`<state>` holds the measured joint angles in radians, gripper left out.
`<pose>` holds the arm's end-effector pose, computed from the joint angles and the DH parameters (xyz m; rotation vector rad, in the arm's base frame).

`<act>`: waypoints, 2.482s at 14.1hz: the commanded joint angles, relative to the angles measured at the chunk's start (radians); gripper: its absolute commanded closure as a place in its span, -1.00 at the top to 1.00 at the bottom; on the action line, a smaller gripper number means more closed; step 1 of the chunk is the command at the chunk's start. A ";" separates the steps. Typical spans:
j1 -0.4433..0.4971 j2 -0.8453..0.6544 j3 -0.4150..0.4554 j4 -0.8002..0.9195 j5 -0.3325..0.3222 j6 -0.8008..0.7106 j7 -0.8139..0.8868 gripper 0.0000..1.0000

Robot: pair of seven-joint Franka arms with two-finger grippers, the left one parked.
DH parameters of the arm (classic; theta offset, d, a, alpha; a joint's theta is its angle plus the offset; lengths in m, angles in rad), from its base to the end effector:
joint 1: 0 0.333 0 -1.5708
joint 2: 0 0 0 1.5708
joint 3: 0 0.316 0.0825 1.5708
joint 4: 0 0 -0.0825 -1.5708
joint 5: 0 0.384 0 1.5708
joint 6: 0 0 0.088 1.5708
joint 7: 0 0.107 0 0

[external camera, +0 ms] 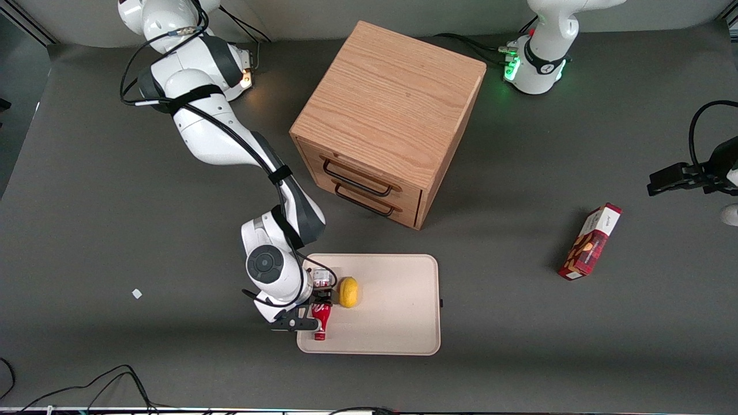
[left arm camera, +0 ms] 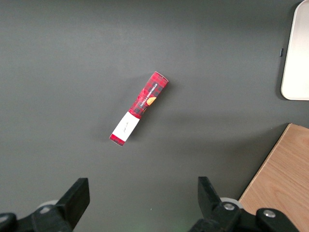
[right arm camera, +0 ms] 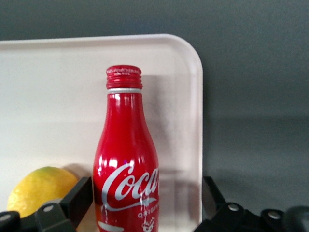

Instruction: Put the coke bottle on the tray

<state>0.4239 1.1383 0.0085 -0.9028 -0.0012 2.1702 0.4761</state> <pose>0.7296 0.3335 0.1953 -3.0734 0.0746 -0.1743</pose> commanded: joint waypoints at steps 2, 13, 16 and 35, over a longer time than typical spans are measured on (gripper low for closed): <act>-0.008 -0.077 -0.005 0.001 0.018 -0.078 -0.001 1.00; -0.164 -0.731 0.004 -0.626 0.016 -0.311 -0.078 1.00; -0.230 -0.879 0.011 -0.734 0.018 -0.372 -0.146 1.00; -0.226 -1.226 -0.108 -0.906 0.058 -0.578 -0.287 1.00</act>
<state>0.1938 -0.0782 -0.0991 -1.8393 0.0378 1.6402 0.2071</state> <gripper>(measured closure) 0.000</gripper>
